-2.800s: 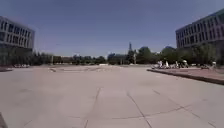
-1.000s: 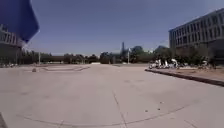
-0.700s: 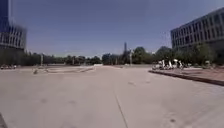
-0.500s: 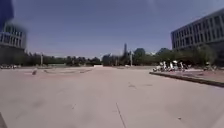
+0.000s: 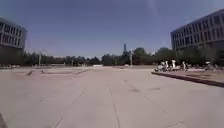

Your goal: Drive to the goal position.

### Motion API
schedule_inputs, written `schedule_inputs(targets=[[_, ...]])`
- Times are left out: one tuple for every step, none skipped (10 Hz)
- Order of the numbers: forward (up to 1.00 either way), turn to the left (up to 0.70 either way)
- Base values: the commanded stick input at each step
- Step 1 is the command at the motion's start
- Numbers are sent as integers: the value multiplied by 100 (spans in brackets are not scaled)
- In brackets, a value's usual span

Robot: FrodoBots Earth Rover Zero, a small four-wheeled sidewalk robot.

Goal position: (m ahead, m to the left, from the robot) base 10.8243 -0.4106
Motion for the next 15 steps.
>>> schedule_inputs(targets=[[100,0],[100,0],[100,0],[100,0],[100,0],[100,0],[100,0],[100,0],[100,0],[100,0],[100,0],[100,0],[100,0],[100,0],[100,0]])
